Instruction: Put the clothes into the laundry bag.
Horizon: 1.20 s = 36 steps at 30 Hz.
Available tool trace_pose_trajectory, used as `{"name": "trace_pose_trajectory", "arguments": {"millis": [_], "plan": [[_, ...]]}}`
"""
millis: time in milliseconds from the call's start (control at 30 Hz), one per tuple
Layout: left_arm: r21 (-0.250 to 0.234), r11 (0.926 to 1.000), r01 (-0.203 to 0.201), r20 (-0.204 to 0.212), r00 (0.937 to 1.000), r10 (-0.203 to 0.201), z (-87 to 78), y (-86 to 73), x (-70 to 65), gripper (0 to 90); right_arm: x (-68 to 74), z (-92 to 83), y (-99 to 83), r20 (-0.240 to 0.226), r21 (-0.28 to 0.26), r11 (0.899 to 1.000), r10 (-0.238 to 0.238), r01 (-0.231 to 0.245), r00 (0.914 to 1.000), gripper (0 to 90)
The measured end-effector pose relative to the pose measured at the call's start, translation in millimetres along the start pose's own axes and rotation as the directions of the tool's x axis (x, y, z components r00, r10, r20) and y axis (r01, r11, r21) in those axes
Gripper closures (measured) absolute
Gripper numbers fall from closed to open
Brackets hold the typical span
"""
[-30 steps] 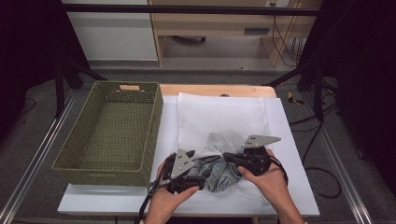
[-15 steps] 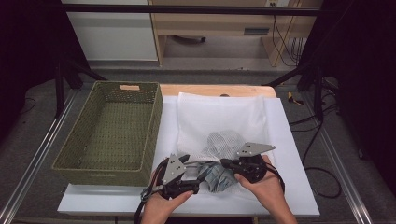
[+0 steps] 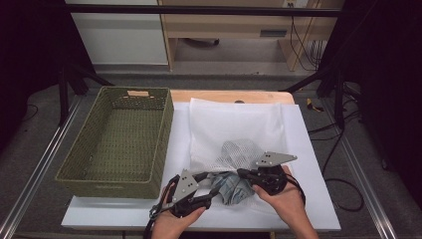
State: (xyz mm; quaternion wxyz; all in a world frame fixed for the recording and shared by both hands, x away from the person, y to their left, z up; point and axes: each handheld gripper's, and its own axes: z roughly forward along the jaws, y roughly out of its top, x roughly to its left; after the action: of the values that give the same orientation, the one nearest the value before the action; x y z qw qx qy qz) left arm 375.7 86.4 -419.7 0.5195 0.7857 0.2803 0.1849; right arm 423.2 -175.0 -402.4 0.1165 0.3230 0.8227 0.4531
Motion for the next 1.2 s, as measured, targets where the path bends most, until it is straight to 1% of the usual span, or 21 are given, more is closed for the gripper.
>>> {"name": "trace_pose_trajectory", "arguments": {"millis": [100, 167, 267, 367, 433, 533, 600, 633, 667, 767, 867, 967, 1033, 1067, 1167, 1200], "plan": [[0.011, 0.9999, -0.012, 0.03, 0.9995, 0.012, 3.6, -2.8, -5.9, 54.9, -0.2, 0.8, -1.0, 0.001, 0.003, 1.0, 0.004, -0.004, 1.0, 90.0], [0.017, 0.9998, -0.013, 0.059, 0.9982, 0.012, 6.2, -5.1, -10.9, 62.4, -0.2, 0.6, -1.2, 0.001, 0.004, 1.0, 0.007, -0.007, 1.0, 90.0], [0.032, 0.999, -0.032, 0.077, 0.9966, 0.03, 12.0, -10.3, -18.6, 69.9, -0.3, 0.9, -1.2, 0.001, 0.006, 1.0, 0.008, -0.008, 1.0, 90.0], [0.045, 0.9981, -0.042, 0.081, 0.996, 0.038, 16.6, -15.4, -24.1, 73.5, -0.1, 1.9, -1.5, 0.0, 0.009, 1.0, 0.002, -0.002, 1.0, 90.0], [0.043, 0.9985, -0.035, 0.082, 0.9961, 0.031, 17.1, -16.4, -25.3, 75.8, -0.1, 2.1, -2.0, -0.001, 0.011, 1.0, 0.001, -0.001, 1.0, 90.0], [0.042, 0.9987, -0.029, 0.094, 0.9952, 0.025, 14.7, -13.9, -25.1, 79.6, -0.6, 2.2, -2.3, -0.002, 0.011, 1.0, 0.002, -0.002, 1.0, 90.0], [0.039, 0.999, -0.02, 0.111, 0.9937, 0.015, 14.5, -13.2, -25.8, 82.1, -0.9, 2.1, -2.4, -0.003, 0.01, 1.0, 0.002, -0.002, 1.0, 90.0], [0.047, 0.9987, -0.021, 0.117, 0.993, 0.016, 15.5, -13.9, -27.0, 83.8, -1.0, 2.3, -2.5, -0.002, 0.01, 1.0, 0.002, -0.002, 1.0, 90.0], [0.055, 0.9981, -0.027, 0.118, 0.9928, 0.02, 17.1, -15.5, -28.5, 84.8, -1.1, 2.4, -2.5, -0.003, 0.01, 1.0, 0.003, -0.003, 1.0, 90.0], [0.085, 0.9959, -0.03, 0.145, 0.9893, 0.017, 24.6, -22.3, -33.9, 87.7, -1.2, 2.6, -2.8, -0.003, 0.011, 1.0, 0.002, -0.002, 1.0, 90.0], [0.114, 0.9929, -0.035, 0.161, 0.9868, 0.016, 32.2, -28.5, -39.8, 88.7, -1.4, 2.6, -2.9, -0.003, 0.011, 1.0, 0.005, -0.005, 1.0, 90.0], [0.132, 0.99, -0.05, 0.176, 0.984, 0.027, 37.4, -31.8, -45.7, 89.0, -1.1, 3.6, -3.2, -0.002, 0.012, 1.0, 0.005, -0.005, 1.0, 90.0], [0.134, 0.9897, -0.049, 0.181, 0.9832, 0.025, 40.2, -33.0, -48.6, 88.9, -1.2, 3.6, -3.2, -0.001, 0.012, 1.0, 0.004, -0.004, 1.0, 90.0], [0.138, 0.9888, -0.058, 0.182, 0.9827, 0.032, 42.5, -33.5, -49.5, 88.9, -1.2, 3.5, -3.2, -0.003, 0.011, 1.0, 0.006, -0.006, 1.0, 90.0], [0.153, 0.9868, -0.054, 0.175, 0.9842, 0.027, 49.3, -35.6, -49.1, 88.7, -1.5, 4.1, -3.4, -0.003, 0.013, 1.0, 0.006, -0.006, 1.0, 90.0], [0.163, 0.985, -0.056, 0.174, 0.9843, 0.027, 51.7, -36.2, -48.4, 88.8, -1.5, 4.3, -3.5, -0.004, 0.015, 1.0, 0.004, -0.004, 1.0, 90.0]]}}
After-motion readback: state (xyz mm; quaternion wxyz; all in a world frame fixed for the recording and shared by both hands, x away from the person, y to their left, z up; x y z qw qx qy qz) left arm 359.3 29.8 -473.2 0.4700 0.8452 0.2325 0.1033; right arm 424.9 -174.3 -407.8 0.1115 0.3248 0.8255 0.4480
